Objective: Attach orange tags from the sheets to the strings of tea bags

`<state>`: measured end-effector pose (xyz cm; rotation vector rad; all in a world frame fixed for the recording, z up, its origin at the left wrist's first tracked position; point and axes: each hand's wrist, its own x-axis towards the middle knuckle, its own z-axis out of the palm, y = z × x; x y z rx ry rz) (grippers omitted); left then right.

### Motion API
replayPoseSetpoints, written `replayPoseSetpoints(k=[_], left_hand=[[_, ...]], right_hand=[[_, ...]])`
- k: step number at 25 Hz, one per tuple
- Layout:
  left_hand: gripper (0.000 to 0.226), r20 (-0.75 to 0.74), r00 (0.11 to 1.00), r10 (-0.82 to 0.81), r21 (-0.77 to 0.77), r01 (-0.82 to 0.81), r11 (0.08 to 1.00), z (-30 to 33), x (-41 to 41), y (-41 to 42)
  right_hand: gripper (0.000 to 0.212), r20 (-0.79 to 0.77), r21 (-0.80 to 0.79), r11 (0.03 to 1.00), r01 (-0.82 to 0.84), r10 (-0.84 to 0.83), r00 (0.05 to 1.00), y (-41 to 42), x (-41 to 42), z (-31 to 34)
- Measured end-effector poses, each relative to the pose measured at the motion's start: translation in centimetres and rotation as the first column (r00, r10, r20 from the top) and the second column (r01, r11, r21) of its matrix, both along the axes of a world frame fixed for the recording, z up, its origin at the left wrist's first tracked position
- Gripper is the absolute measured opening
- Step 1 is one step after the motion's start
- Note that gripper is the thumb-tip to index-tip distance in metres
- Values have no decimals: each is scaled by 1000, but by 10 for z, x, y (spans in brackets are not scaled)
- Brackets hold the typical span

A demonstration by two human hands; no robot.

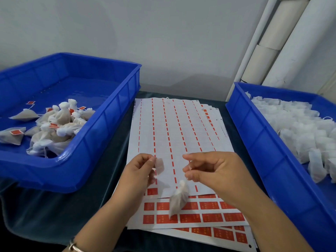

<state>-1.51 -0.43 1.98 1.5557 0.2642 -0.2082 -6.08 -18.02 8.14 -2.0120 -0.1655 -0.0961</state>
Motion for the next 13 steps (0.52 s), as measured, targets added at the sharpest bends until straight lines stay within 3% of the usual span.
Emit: replayPoseSetpoints(k=[2,4,13], left_hand=[[18,1,999,-37,-200,37,979,6,-4,-6],[20,21,995,-99,-303,101,948,12,-8,-14],[21,3,985,-175,-416,160,895,16,-14,-23]], right_hand=[[37,16,15,999,-37,37,999,4,3,2],[38,15,23,998,-63,63,998,8,7,2],[37,106,-73,995,61,-53,993,5,22,-7]])
